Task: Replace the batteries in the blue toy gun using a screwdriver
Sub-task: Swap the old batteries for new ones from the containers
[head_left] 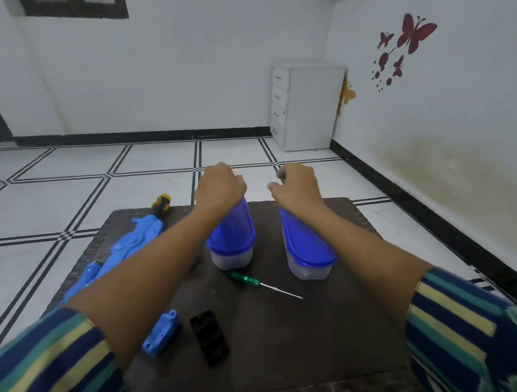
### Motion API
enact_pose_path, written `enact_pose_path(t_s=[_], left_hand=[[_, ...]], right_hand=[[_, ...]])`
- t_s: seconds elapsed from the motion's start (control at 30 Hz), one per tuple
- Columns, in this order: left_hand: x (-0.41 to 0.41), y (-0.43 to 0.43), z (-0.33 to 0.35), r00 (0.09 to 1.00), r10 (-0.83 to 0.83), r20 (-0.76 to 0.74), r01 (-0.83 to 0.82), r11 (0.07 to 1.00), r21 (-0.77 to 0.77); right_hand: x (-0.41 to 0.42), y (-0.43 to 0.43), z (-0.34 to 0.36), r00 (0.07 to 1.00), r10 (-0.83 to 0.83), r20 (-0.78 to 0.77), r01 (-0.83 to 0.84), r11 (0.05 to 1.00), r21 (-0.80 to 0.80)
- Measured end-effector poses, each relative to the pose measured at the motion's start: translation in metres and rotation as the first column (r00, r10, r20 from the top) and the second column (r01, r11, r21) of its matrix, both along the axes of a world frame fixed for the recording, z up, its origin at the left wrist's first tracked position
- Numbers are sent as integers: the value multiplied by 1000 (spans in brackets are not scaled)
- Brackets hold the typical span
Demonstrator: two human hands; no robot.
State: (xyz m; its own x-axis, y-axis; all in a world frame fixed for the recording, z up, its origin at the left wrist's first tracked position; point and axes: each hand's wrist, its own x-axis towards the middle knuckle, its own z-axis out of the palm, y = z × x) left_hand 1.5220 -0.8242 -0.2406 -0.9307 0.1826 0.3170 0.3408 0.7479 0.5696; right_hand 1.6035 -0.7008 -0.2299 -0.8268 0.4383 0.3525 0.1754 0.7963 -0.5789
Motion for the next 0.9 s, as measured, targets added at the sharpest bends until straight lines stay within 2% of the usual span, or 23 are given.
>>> enact_pose_path(t_s=[0.1, 0.27, 0.4, 0.53, 0.63, 0.77, 0.9], left_hand=[[-17, -23, -15, 996, 17, 85, -16, 1000, -15], [-32, -33, -45, 971, -32, 236, 10, 995, 94], [-31, -29, -57, 963, -75, 260, 7, 968, 251], [-32, -29, -62, 962, -85, 260, -1, 950, 313], [-32, -31, -64, 956, -79, 282, -24, 938, 345], [-24, -29, -56, 941, -78, 330, -48, 932, 359], [-18, -29, -45, 885, -74, 459, -178, 858, 481]], right_hand=[[-24, -28, -3, 997, 25, 72, -15, 990, -143], [-57, -52, -34, 974, 35, 226, 15, 976, -217], [-79, -51, -53, 981, -5, 194, 67, 947, -313], [-89, -46, -55, 986, -23, 168, 91, 906, -414], [-83, -49, -54, 995, -21, 102, 59, 920, -387], [-82, -51, -56, 999, -11, -38, 2, 973, -232], [-77, -55, -52, 970, 10, -244, -50, 986, -158]])
